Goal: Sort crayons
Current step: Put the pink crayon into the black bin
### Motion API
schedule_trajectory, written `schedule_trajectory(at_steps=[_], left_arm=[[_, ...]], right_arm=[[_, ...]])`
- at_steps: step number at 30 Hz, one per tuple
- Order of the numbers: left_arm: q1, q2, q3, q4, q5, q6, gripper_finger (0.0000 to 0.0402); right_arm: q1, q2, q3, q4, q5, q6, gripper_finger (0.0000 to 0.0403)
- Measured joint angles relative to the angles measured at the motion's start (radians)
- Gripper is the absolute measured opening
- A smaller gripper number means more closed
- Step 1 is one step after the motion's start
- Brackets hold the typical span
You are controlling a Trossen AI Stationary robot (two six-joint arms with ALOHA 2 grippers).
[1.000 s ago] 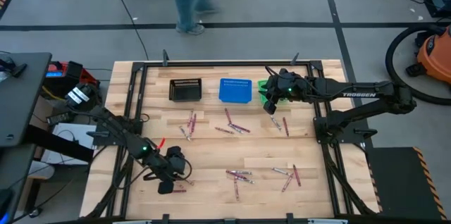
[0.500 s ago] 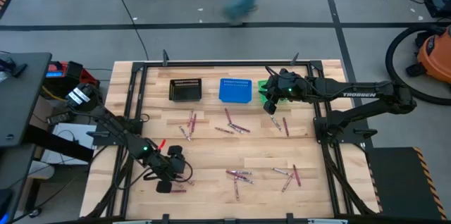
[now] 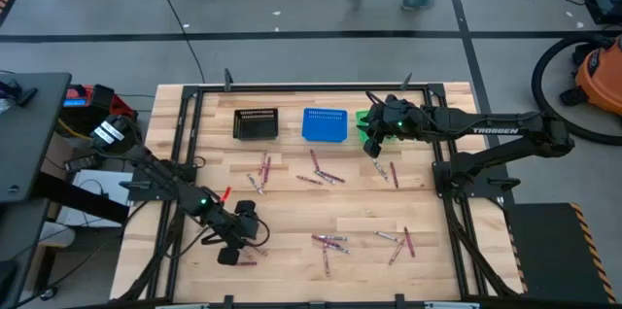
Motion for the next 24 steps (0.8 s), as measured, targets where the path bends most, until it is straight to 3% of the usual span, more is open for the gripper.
schedule_trajectory(at_steps=[6, 13, 24], left_arm=[[0.004, 0.0, 0.033, -0.037, 0.014, 0.017, 0.0103], [0.037, 0.0, 0.17, -0.28, 0.015, 0.079, 0.0103], [0.029, 0.102, 0.171, -0.197, 0.055, 0.085, 0.0103]], right_arm=[[0.0, 0.0, 0.0, -0.001, 0.0, -0.001, 0.0113], [0.0, 0.0, 0.0, -0.001, 0.0, -0.001, 0.0113], [0.0, 0.0, 0.0, -0.009, 0.0, -0.001, 0.0113]])
